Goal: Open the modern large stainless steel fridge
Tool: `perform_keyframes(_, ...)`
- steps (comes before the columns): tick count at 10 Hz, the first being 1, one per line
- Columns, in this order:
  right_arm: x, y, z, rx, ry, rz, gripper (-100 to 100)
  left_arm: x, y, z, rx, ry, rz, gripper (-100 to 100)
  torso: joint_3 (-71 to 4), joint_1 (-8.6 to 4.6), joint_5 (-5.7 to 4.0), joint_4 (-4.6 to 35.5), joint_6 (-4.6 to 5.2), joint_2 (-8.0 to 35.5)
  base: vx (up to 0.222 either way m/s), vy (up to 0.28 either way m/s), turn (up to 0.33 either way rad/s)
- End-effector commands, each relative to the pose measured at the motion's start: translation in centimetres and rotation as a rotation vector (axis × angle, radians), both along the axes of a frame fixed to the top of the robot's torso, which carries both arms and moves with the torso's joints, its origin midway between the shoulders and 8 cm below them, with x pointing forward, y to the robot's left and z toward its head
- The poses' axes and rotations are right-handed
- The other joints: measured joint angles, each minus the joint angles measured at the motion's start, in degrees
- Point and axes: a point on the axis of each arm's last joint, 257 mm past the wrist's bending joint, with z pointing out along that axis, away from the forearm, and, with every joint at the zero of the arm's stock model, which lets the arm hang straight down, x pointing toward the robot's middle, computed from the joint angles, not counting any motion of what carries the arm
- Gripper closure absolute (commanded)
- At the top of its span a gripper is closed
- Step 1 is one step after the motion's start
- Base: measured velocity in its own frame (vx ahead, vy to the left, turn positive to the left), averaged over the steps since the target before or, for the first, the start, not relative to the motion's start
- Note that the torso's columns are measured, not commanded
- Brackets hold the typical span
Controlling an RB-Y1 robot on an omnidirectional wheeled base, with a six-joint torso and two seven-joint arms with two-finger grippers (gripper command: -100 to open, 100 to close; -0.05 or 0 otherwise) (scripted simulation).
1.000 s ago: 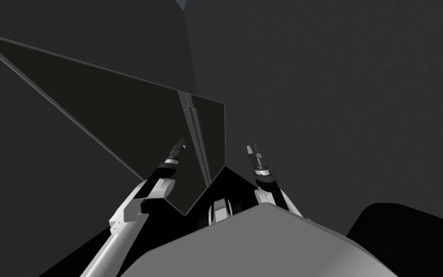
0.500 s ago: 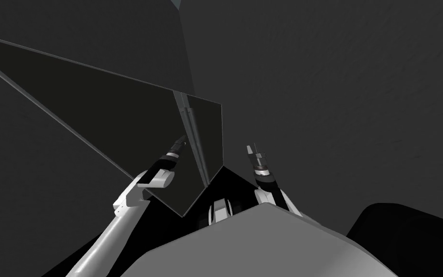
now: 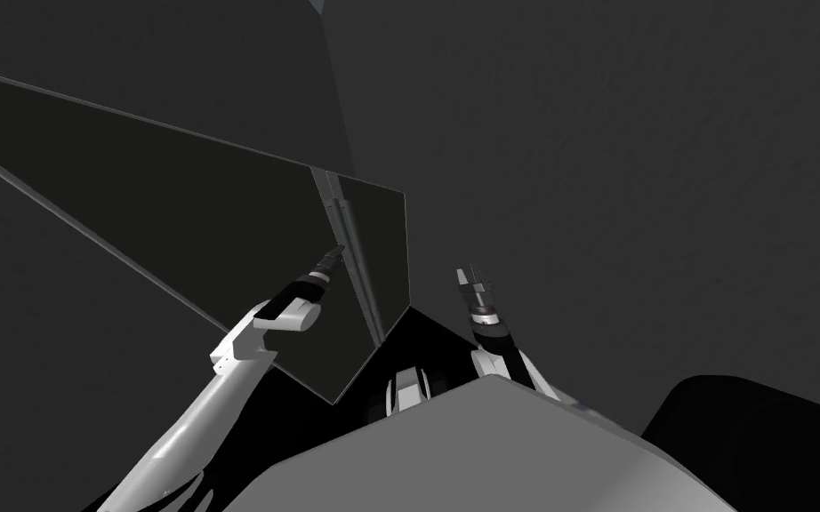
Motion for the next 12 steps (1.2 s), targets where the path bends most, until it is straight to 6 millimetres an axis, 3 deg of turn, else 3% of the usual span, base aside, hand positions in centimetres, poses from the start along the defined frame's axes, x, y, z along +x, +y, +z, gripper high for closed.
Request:
perform_keyframes(1, 0.0, 0.0, 0.0, 0.000, 0.000, 0.000, 0, 1.4, 0.7, 0.8, 0.025, 0.034, 0.021, -100, 0.0, -0.02, -0.01, 0.0, 0.02, 0.0, -0.020, -0.023, -0.054)
perform_keyframes(6, 0.0, 0.0, 0.0, 0.000, 0.000, 0.000, 0, 4.3, 3.2, 2.9, 0.078, 0.113, 0.085, -100, -0.2, -0.19, -0.12, 0.0, 0.21, -0.2, -0.025, -0.026, -0.070)
perform_keyframes(7, 0.0, 0.0, 0.0, 0.000, 0.000, 0.000, 0, 4.4, 3.0, 3.5, 0.078, 0.108, 0.084, -100, -0.2, -0.24, -0.13, 0.0, 0.25, -0.3, -0.032, -0.026, -0.036)
perform_keyframes(8, 0.0, 0.0, 0.0, 0.000, 0.000, 0.000, 0, 5.0, 4.2, 3.7, 0.092, 0.136, 0.108, -100, -0.3, -0.28, -0.20, 0.0, 0.27, -0.4, -0.038, -0.031, -0.070)
perform_keyframes(9, 0.0, 0.0, 0.0, 0.000, 0.000, 0.000, 0, 5.1, 3.9, 4.6, 0.093, 0.132, 0.108, -100, -0.4, -0.25, -0.25, 0.1, 0.27, -0.5, -0.032, -0.025, -0.041)
perform_keyframes(10, 0.0, 0.0, 0.0, 0.000, 0.000, 0.000, 0, 5.7, 5.3, 4.7, 0.106, 0.165, 0.135, -100, -0.5, -0.27, -0.30, 0.2, 0.35, -0.6, -0.027, -0.027, -0.094)
perform_keyframes(12, 0.0, 0.0, 0.0, 0.000, 0.000, 0.000, 0, 5.8, 5.0, 5.7, 0.106, 0.155, 0.133, -100, -0.6, -0.35, -0.35, 0.1, 0.46, -0.7, -0.018, -0.017, -0.018)
